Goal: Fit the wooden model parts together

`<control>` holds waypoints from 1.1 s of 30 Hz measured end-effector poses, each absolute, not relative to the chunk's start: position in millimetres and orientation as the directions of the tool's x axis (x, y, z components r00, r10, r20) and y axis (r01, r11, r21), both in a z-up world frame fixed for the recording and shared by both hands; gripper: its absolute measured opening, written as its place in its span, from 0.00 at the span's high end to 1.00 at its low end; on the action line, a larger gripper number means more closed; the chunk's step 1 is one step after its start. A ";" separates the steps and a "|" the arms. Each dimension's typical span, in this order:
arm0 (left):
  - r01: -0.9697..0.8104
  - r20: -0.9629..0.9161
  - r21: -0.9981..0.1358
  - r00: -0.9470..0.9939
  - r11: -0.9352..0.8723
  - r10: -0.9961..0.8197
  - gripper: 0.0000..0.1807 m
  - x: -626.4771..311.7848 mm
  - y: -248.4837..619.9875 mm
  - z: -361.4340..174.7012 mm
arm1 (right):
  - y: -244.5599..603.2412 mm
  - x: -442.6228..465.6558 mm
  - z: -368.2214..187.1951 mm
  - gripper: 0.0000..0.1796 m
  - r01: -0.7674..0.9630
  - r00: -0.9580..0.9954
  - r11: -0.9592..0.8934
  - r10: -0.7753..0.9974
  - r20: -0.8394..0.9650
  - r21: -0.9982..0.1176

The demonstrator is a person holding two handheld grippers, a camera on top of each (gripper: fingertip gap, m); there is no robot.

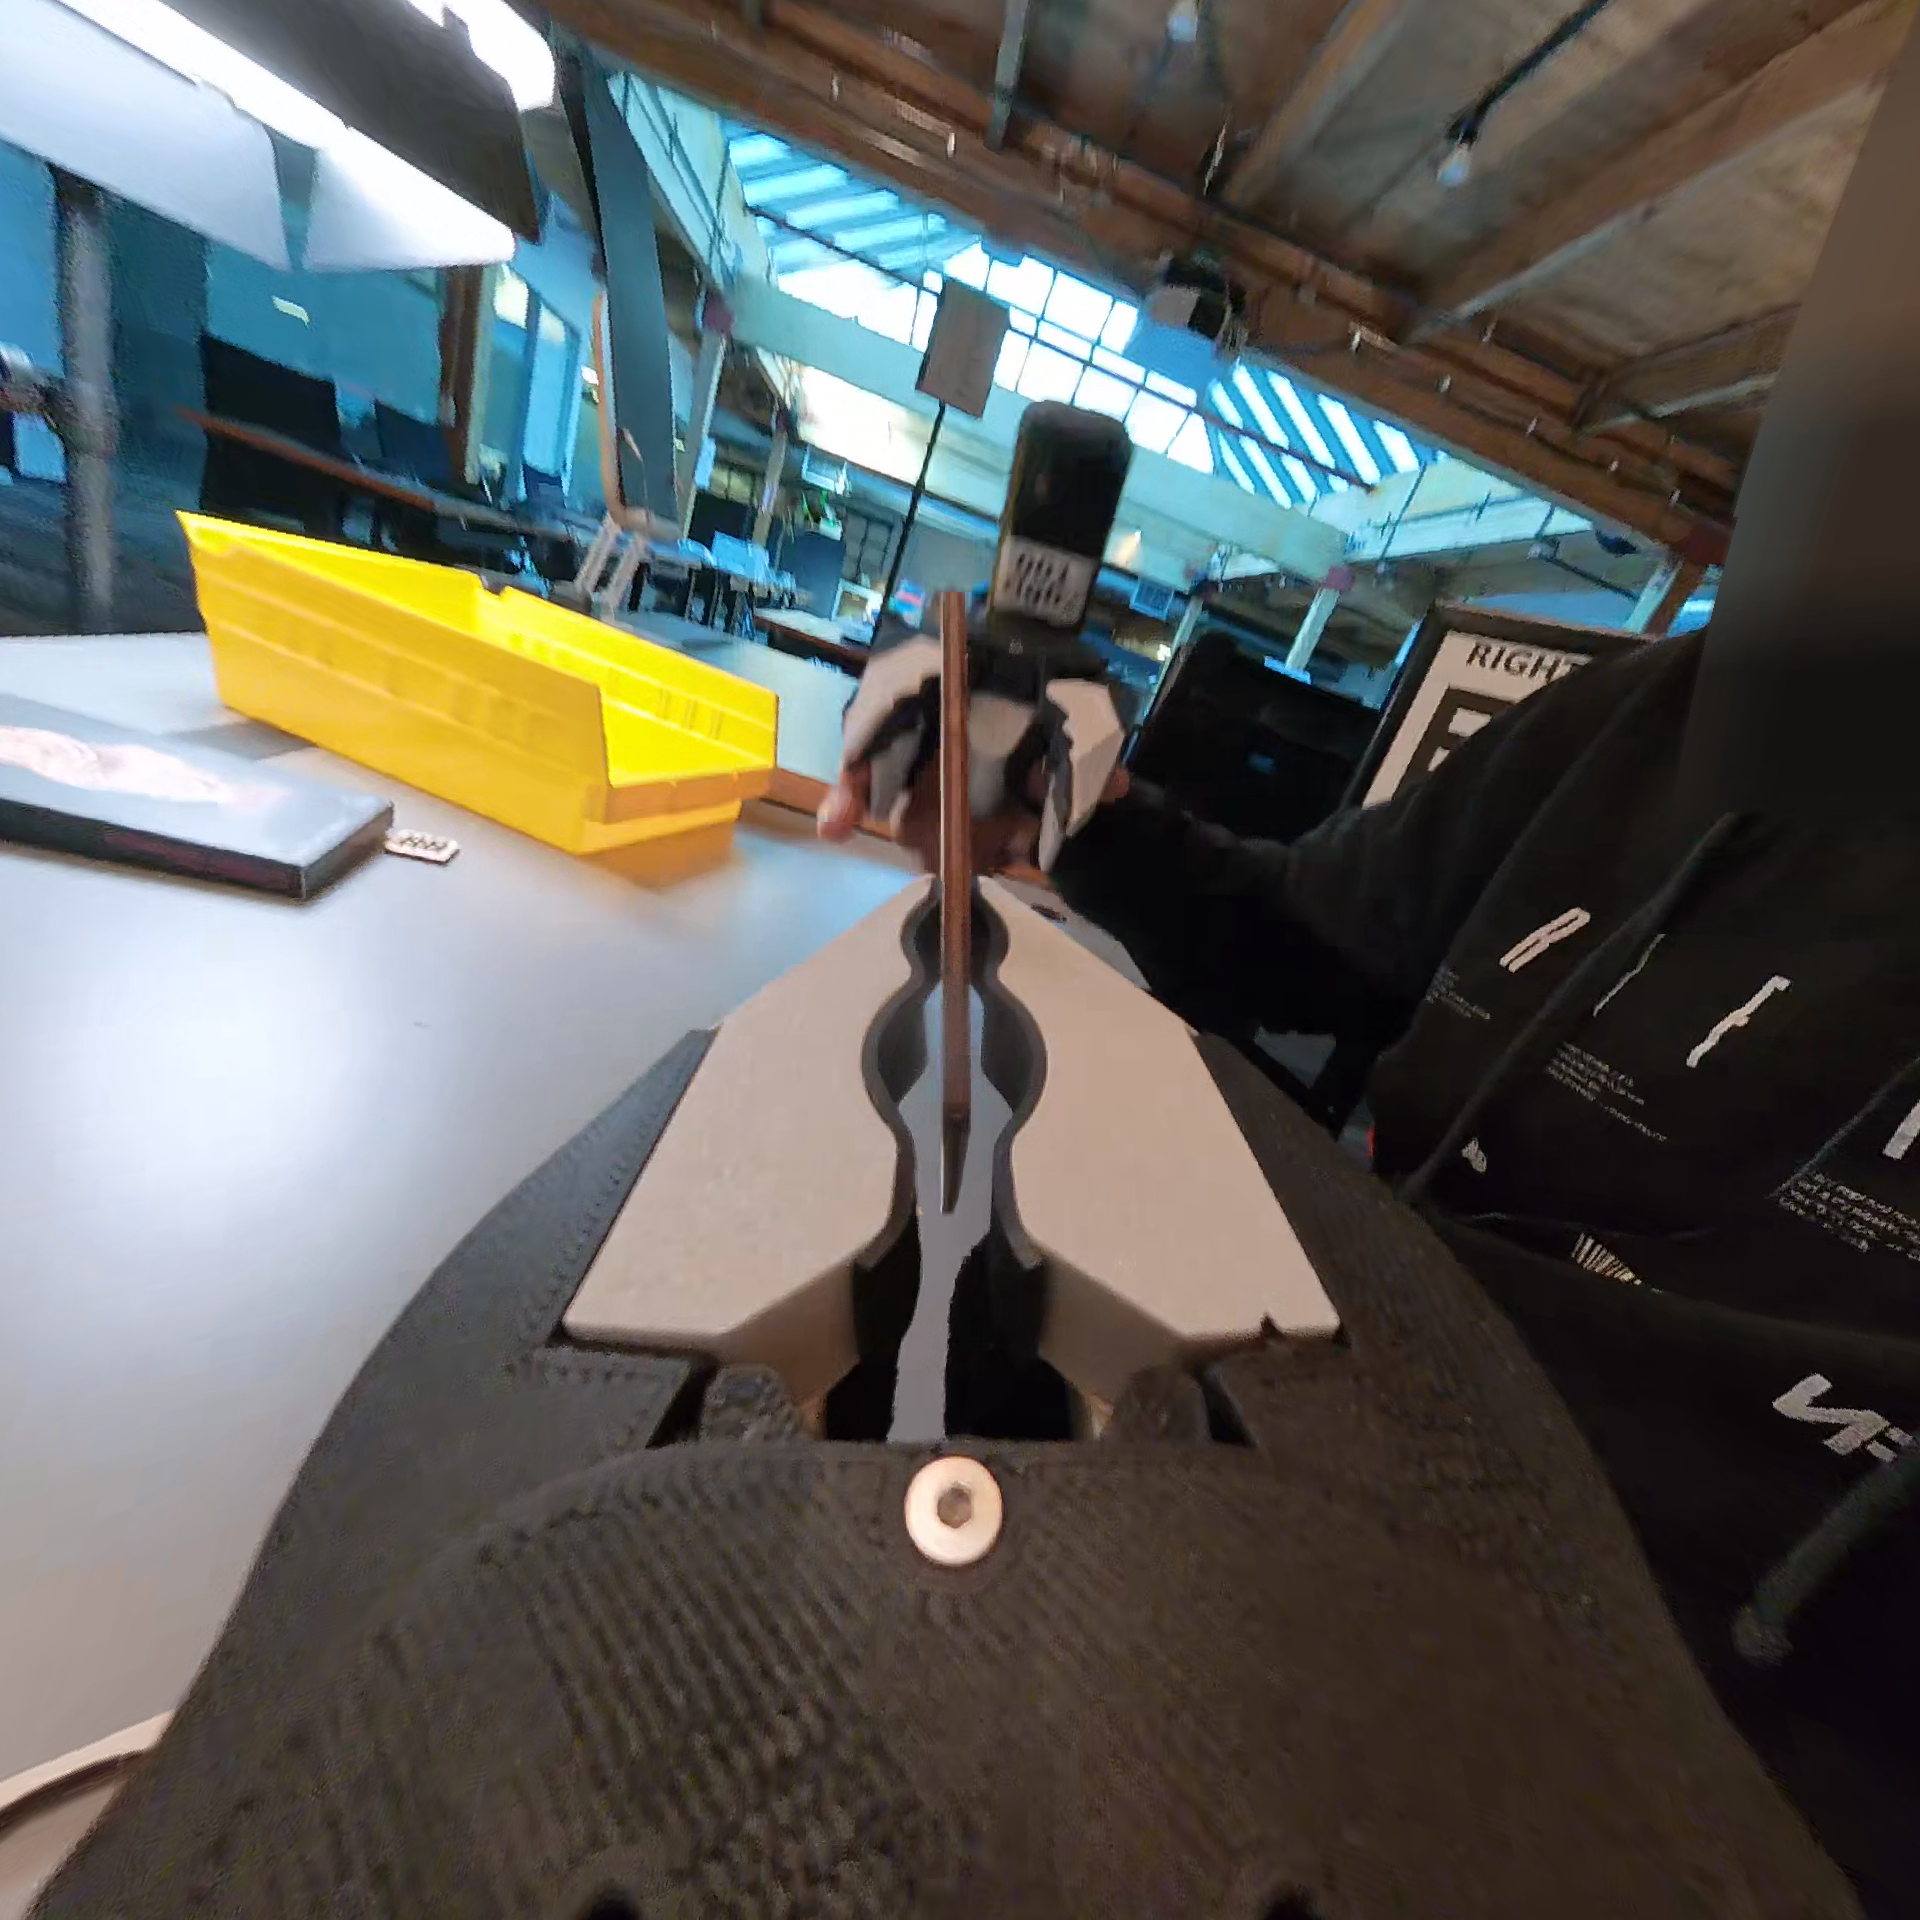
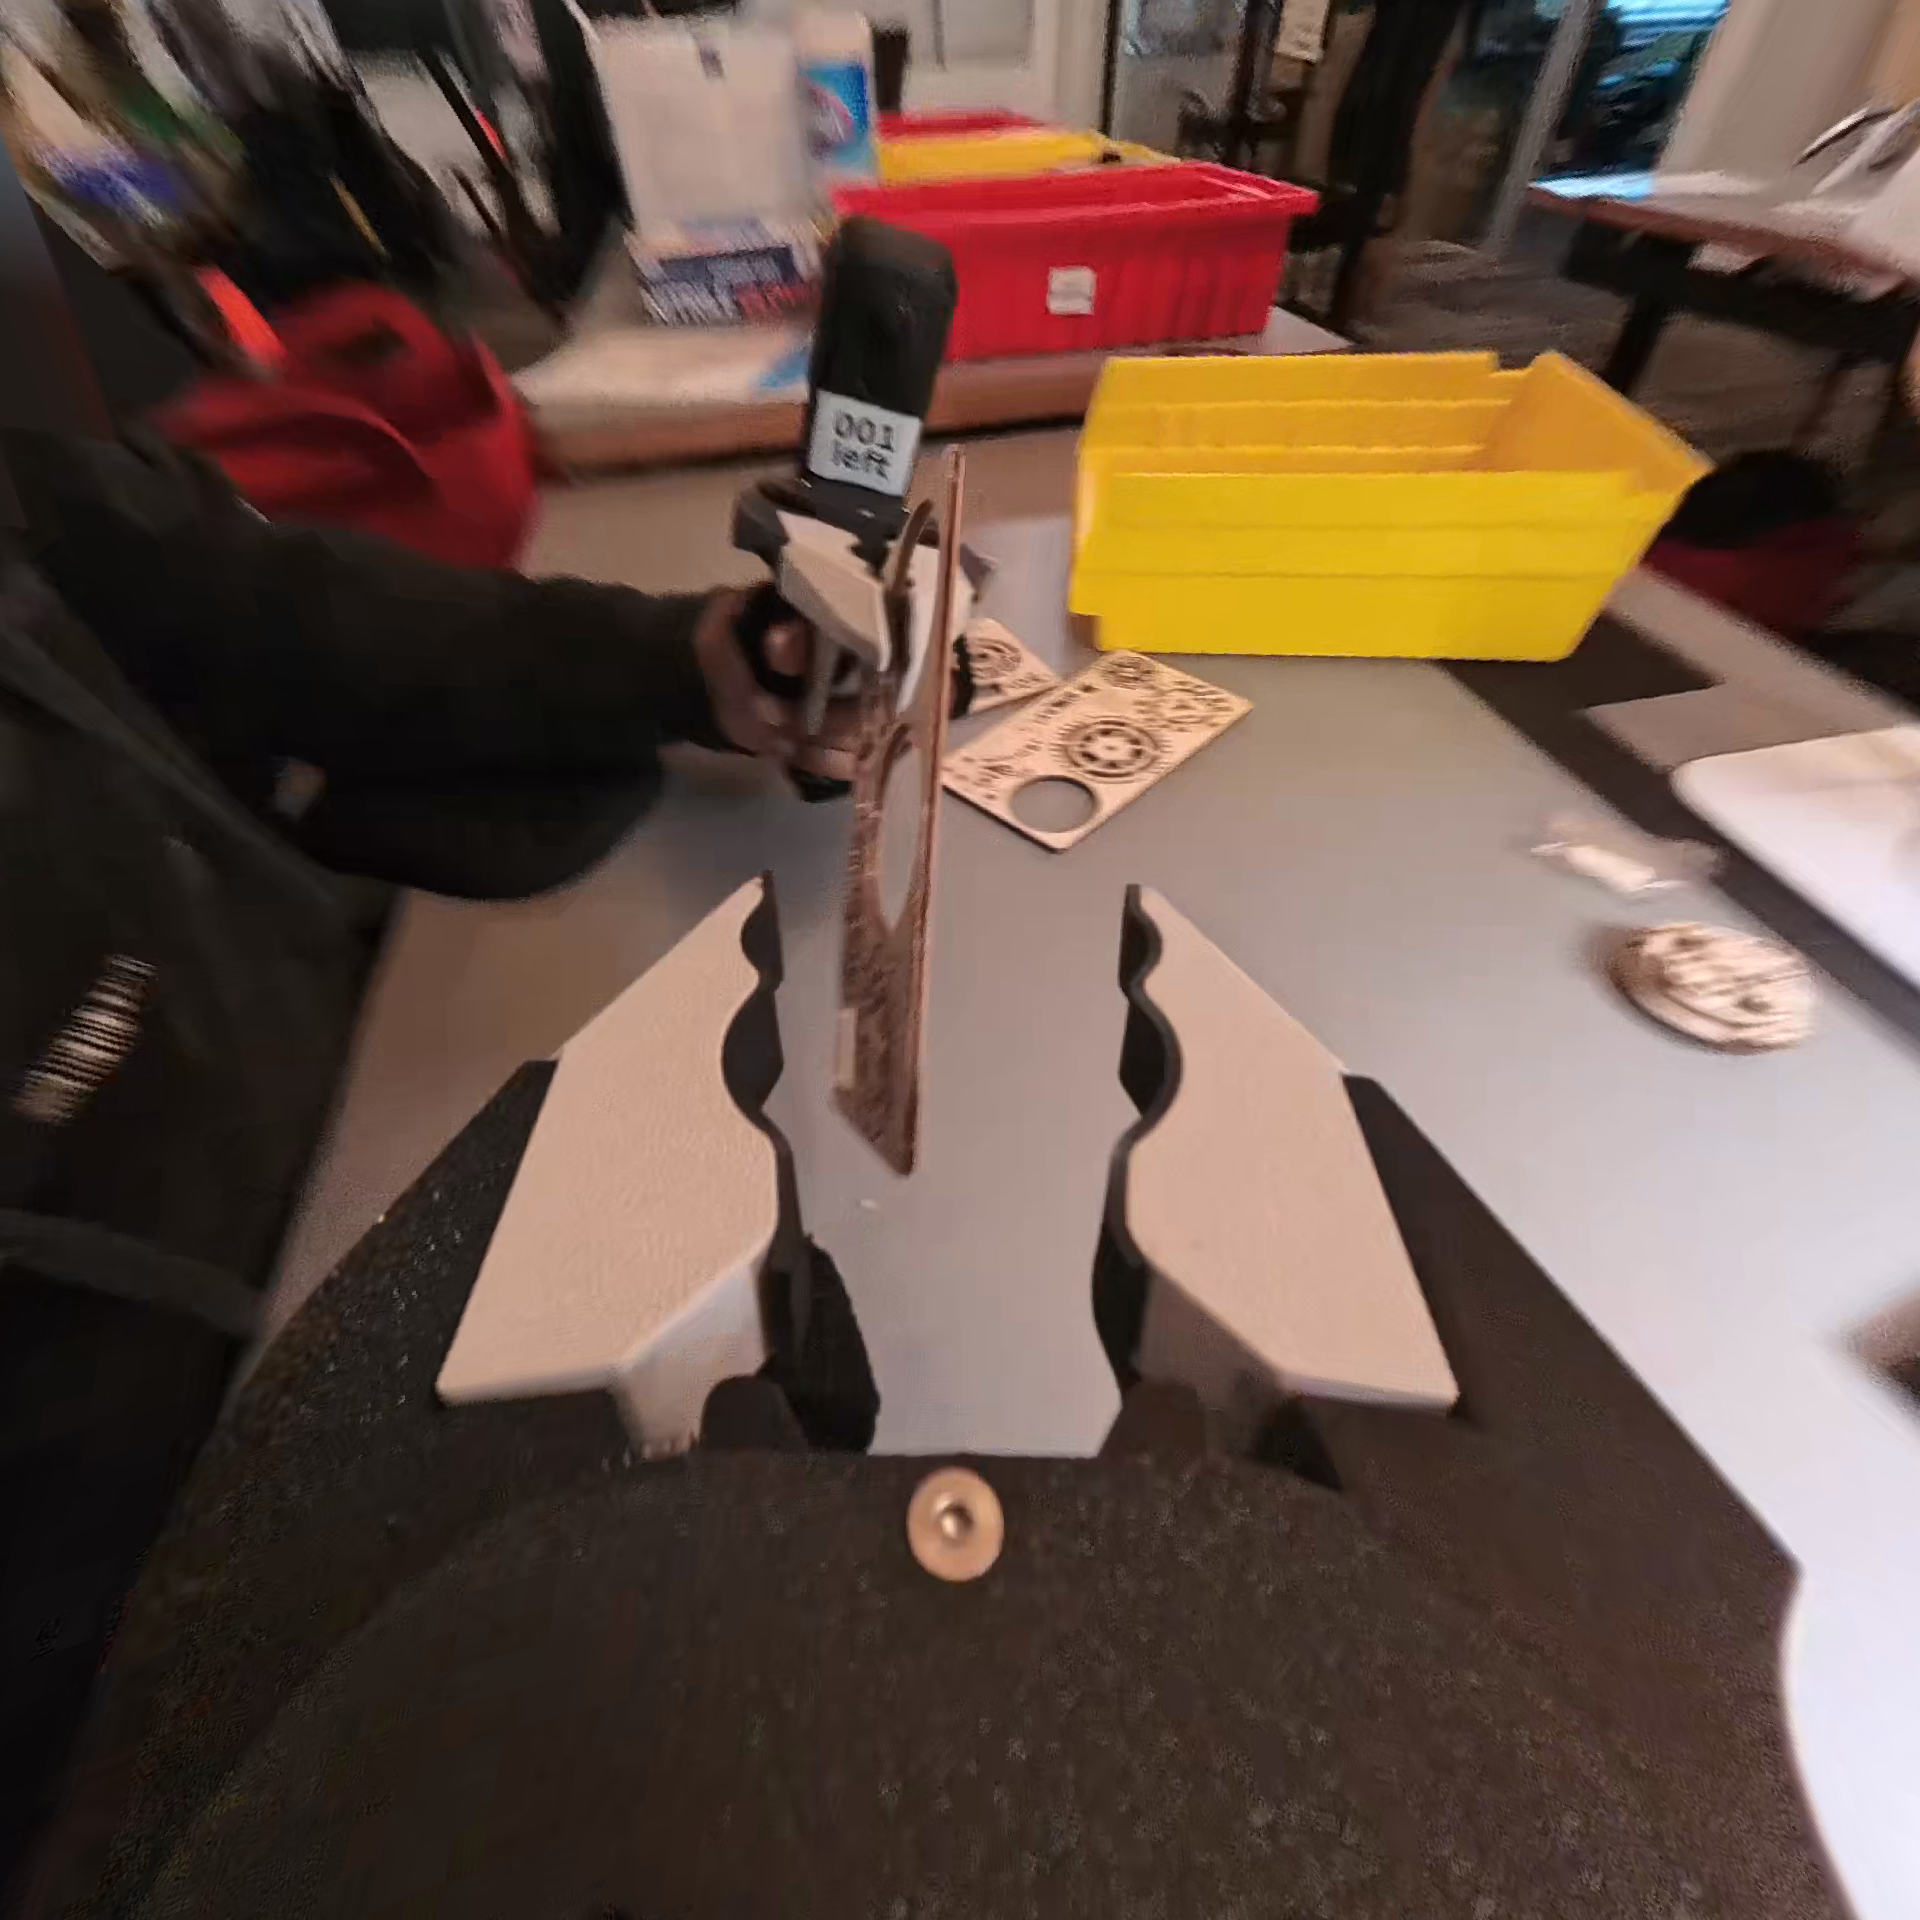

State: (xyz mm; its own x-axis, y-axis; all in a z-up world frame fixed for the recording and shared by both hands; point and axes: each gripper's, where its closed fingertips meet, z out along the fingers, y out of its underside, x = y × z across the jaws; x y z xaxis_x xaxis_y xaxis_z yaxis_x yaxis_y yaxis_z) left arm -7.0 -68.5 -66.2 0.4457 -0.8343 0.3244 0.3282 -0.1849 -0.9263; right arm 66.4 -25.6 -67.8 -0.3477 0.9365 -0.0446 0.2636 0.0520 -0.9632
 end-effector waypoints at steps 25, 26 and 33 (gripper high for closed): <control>0.695 0.767 -0.551 0.203 -0.463 -0.608 0.97 -5.6 -25.7 -83.1 | -14.8 24.4 -97.2 0.98 0.235 0.154 0.951 0.169 0.973 -0.203; 0.684 0.762 -0.566 0.220 -0.460 -0.610 0.97 -5.2 -26.1 -84.5 | -14.1 24.8 -96.4 0.98 0.234 0.159 0.950 0.172 0.972 -0.206; 0.635 0.680 -0.681 0.364 -0.366 -0.636 1.00 -30.4 -27.7 -80.6 | -9.0 31.8 -90.7 0.71 0.126 0.105 0.771 0.615 0.782 -0.624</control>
